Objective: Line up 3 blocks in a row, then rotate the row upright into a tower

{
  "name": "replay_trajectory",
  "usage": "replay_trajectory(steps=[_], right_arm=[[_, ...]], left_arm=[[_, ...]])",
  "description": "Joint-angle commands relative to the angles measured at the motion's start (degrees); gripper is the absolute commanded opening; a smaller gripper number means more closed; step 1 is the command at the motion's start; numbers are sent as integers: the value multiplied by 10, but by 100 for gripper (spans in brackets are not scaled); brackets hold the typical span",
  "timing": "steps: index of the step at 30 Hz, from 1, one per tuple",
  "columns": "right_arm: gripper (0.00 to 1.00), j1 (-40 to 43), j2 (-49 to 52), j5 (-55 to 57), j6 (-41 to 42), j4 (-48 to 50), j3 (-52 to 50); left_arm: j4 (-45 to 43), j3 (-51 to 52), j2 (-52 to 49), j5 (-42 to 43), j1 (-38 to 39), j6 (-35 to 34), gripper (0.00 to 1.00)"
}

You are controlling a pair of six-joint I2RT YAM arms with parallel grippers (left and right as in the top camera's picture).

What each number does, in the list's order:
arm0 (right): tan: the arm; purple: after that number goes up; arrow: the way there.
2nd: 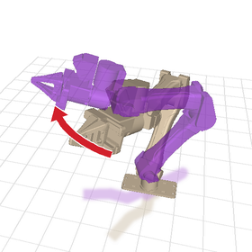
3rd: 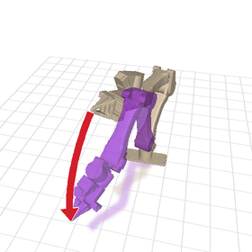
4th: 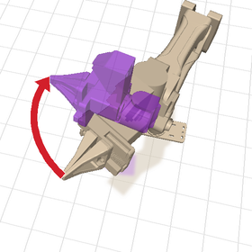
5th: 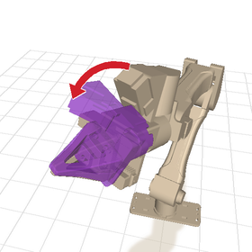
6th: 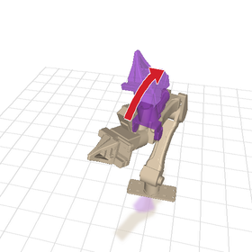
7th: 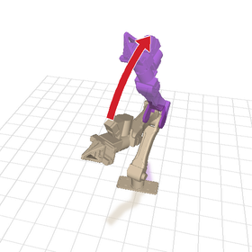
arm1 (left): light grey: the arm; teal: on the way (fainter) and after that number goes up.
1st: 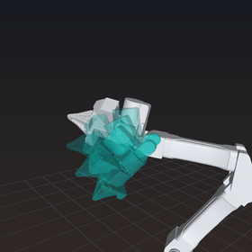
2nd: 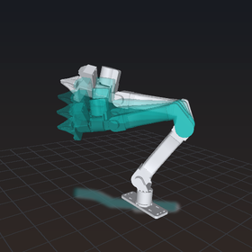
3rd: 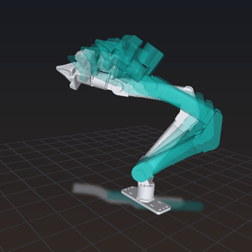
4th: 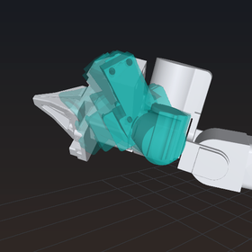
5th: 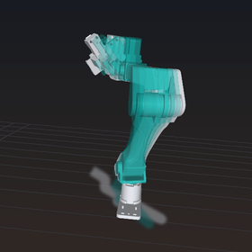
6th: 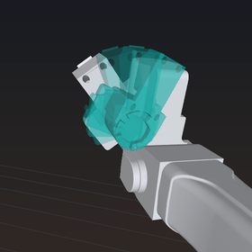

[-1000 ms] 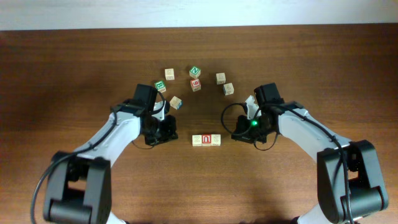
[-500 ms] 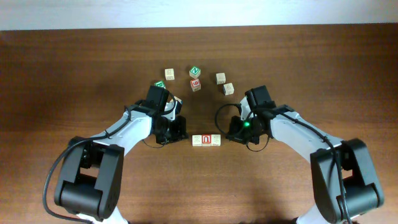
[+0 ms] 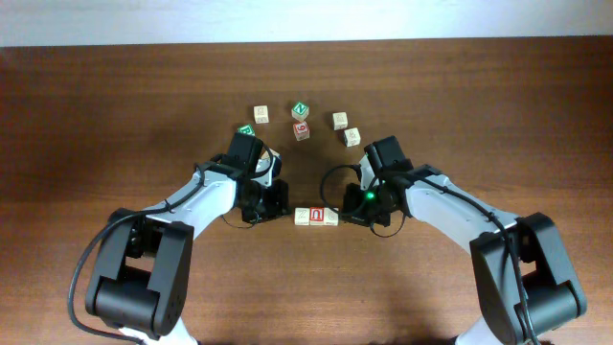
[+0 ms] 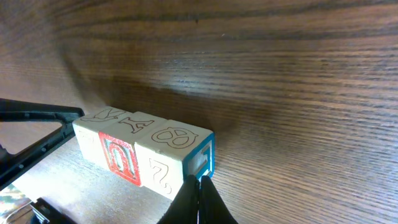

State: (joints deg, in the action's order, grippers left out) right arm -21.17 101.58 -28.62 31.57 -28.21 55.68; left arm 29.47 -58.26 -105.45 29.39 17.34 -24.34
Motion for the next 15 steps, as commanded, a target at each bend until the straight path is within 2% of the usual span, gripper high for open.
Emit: replay_trajectory(steps=[1,4,9,15], right_arm=[[4,-13,5,-9,5,2,-3],[4,-13,5,-9,4,2,-3],[4,-13,5,-9,4,2,-3],[4,-12,5,-9,-1,1,-3]], left_arm=[[-2,1,-7,2,2,-5,0],[-1,1,-7,2,2,-2,0],[0,1,-7,30,1,47,0],[26,1,-7,54,-8,134,0]])
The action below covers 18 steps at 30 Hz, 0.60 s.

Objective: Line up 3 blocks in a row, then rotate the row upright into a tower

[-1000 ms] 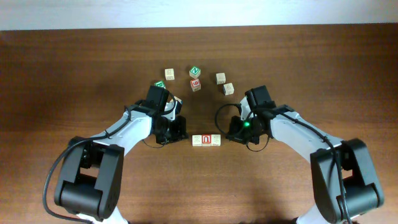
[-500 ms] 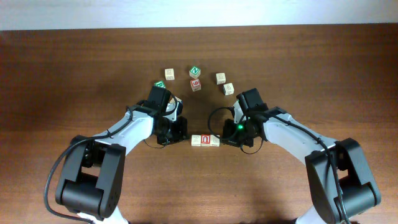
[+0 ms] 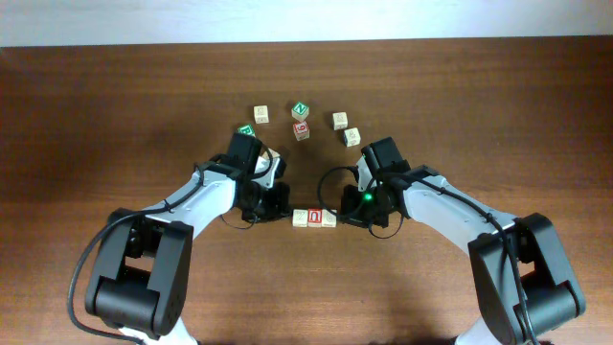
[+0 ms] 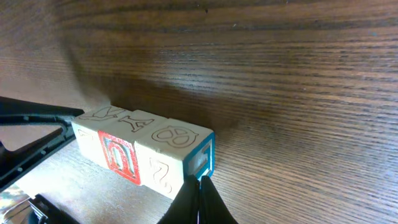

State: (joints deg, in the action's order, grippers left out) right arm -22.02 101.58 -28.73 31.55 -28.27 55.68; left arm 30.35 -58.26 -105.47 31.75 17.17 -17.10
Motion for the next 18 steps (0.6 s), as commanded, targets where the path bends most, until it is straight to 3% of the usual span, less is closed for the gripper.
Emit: replay_trajectory(steps=[1,18], right_arm=[[4,-1,5,-10,-9,1,-3],[4,12,30,-36,-54,14,-3]], left_arm=[[23,1,-7,30,-9,70,0],[33,1,-17,16,-5,95,0]])
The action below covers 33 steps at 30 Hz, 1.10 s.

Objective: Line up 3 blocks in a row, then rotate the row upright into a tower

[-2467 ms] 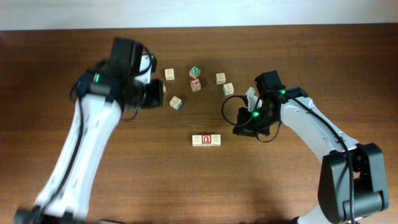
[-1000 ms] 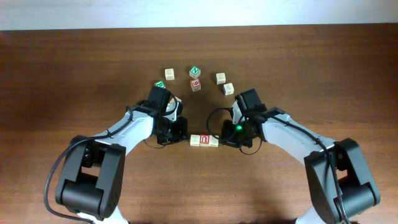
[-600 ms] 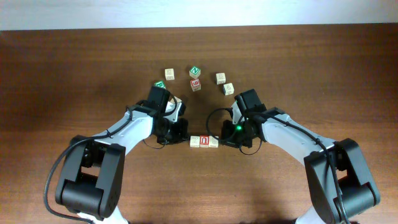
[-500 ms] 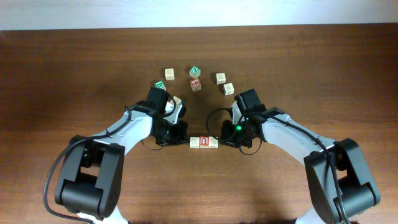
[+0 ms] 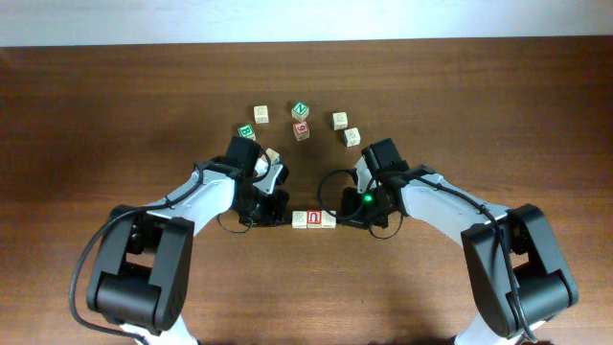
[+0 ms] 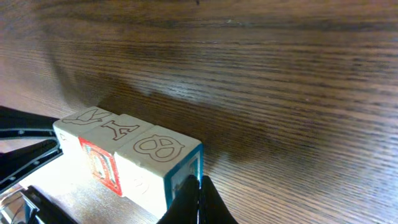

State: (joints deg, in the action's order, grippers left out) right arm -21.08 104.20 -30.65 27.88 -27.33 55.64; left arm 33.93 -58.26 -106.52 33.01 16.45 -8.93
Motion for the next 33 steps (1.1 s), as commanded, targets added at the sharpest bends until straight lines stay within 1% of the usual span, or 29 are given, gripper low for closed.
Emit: replay_trajectory(steps=[1,19,26,27,29,33], right_arm=[[4,2,4,-19,-20,5,-2],[4,7,4,-38,-26,6,-2],[4,7,4,-35,-26,5,-2],[4,7,4,-34,-26,5,-2],[4,7,4,-34,-26,5,-2],[4,7,4,-34,-26,5,-2]], left_arm=[[-2,1,-6,3,2,14,0],[-3,1,-6,3,2,17,0],[-3,0,-6,3,-30,17,0],[-3,0,-6,9,-30,18,0],[-4,0,-6,55,-30,18,0],[-4,0,-6,63,-30,20,0]])
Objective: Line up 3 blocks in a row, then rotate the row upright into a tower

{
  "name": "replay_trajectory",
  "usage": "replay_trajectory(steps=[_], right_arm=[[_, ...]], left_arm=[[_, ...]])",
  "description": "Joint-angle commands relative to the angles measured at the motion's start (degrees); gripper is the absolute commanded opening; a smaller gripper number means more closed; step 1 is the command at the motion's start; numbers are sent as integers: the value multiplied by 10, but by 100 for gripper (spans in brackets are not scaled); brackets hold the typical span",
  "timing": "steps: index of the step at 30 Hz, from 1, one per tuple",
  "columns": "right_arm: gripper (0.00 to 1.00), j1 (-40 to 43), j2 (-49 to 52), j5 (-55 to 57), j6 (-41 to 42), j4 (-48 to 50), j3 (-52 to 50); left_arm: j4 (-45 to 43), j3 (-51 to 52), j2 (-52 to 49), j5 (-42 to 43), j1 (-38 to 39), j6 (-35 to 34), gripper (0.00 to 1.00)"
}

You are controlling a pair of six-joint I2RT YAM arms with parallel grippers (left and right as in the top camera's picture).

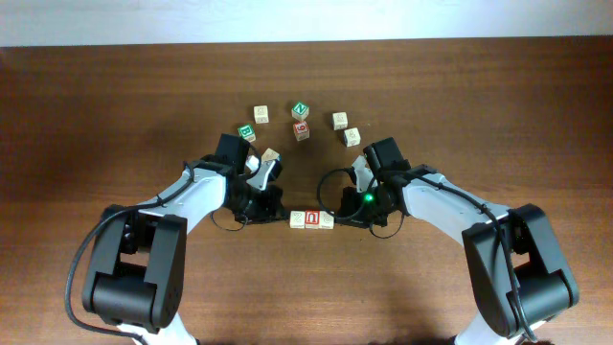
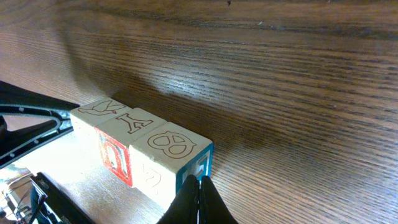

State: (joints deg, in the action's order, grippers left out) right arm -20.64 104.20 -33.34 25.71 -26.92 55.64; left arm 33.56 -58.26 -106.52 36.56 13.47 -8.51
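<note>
Three wooden blocks (image 1: 312, 219) lie end to end in a row near the table's middle. In the right wrist view their tops show a bird-like sign, a Y and an 8 (image 2: 169, 144), and the middle block has a red front (image 2: 114, 156). My right gripper (image 2: 200, 181) is shut and empty, its tips pressed on the row's blue end face (image 2: 202, 167). My left gripper (image 1: 276, 208) stands at the row's other end. Its black fingers (image 2: 37, 107) narrow to a point at the end block and look shut.
Several loose letter blocks lie in an arc behind the arms: tan (image 1: 261, 114), green (image 1: 300, 109), red (image 1: 302, 130), tan (image 1: 339, 120), tan (image 1: 351, 136), green (image 1: 247, 131) and one tan (image 1: 269, 156) by the left wrist. The table's far edge (image 1: 306, 42) runs along the back.
The row sits slightly further left and is turned a little, showing more of its front faces to the right wrist camera. My left wrist has swung left, uncovering the tan block beside it.
At the oldest moment both grippers stood at opposite ends of the three-block row, the right one shut against the blue end face. Across the moments the row shifted leftward bit by bit and changed its angle, with both grippers staying at its ends.
</note>
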Motion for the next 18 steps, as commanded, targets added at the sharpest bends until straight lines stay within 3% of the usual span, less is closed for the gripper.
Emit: replay_trajectory(steps=[1,18], right_arm=[[4,2,4,-7,-4,1,-2],[4,1,4,-8,-4,1,-2]], left_arm=[[-1,0,-6,27,0,16,0],[-1,1,-6,-3,25,18,0]])
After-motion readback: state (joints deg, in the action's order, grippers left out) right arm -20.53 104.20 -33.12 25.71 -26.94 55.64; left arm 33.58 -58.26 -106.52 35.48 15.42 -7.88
